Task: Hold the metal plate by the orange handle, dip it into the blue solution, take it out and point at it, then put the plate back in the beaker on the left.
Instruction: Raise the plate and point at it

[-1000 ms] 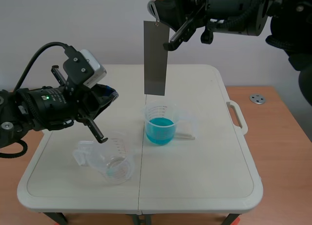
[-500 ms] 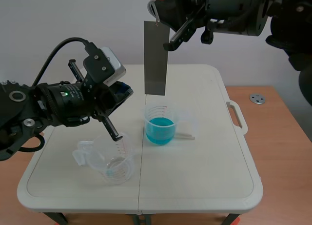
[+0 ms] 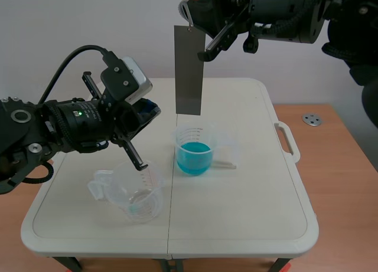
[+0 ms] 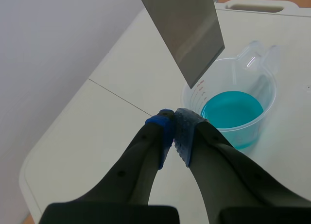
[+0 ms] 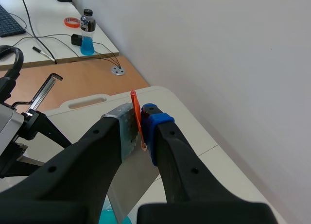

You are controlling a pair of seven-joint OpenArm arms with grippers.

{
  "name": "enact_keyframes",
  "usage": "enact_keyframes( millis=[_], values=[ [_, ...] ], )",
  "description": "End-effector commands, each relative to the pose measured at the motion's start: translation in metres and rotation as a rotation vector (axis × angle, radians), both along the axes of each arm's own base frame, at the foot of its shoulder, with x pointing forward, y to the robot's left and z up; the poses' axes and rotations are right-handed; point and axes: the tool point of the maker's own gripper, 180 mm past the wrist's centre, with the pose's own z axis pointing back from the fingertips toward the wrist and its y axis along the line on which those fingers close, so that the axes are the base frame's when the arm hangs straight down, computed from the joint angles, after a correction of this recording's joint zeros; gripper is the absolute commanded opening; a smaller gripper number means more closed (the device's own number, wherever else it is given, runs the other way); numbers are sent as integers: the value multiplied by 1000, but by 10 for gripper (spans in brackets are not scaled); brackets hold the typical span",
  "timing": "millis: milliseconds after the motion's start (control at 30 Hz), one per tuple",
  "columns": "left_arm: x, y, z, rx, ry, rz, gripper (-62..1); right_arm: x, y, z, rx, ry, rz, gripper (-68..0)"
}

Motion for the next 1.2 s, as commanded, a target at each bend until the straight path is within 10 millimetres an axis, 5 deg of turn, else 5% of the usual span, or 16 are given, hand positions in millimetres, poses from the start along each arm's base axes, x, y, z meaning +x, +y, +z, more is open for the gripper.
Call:
enact_keyframes(
  millis=[0, 333, 633, 900, 1167],
  values=[
    [4, -2, 11, -20, -33, 0, -580, 1, -2, 18, 21, -47, 2, -662],
    [7, 11, 13, -9, -63, 37, -580, 1, -2, 18, 21, -47, 3, -662],
    [-7, 117, 7, 64, -167, 298, -580, 1, -2, 18, 21, -47, 3, -662],
    [-79, 223, -34, 194, -4, 489, -580, 1, -1, 18, 21, -47, 3, -662],
    [-187, 257, -88, 304, 267, 526, -580, 0, -1, 19, 28, -46, 7, -662]
  ],
)
